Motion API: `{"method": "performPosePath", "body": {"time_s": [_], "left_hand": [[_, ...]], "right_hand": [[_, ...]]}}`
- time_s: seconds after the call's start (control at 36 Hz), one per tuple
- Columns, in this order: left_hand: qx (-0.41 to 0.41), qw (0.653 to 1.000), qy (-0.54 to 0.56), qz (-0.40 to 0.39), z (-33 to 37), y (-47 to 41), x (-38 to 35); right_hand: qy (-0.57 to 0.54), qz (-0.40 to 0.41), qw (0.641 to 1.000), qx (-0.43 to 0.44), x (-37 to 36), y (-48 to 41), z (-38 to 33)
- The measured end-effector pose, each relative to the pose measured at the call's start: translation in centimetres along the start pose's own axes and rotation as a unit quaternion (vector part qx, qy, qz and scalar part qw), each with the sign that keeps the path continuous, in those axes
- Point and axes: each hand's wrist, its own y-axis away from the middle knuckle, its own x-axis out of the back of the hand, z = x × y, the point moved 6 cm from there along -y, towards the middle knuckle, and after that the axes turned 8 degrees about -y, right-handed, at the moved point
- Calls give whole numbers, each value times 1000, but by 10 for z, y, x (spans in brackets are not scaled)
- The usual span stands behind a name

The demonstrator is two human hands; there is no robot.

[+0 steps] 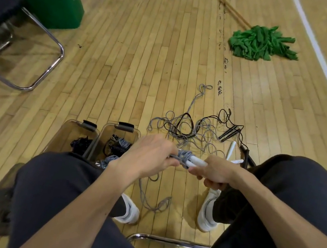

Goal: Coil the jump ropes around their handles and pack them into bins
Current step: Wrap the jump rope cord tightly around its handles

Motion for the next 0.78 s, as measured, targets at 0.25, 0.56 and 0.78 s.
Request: {"method": "performPosePath", "body": {"time_s": [0.25,0.56,0.78], "left_hand": [[-22,998,50,15,0,4,0],[-24,985,171,10,-9,-3,-7],[0,936,345,-69,-14,-12,-12]], "right_hand": [[90,-122,987,-47,-17,14,3],[67,-277,958,10,-45,39,-8],[-21,-355,934,43,-45,57,-17]]}}
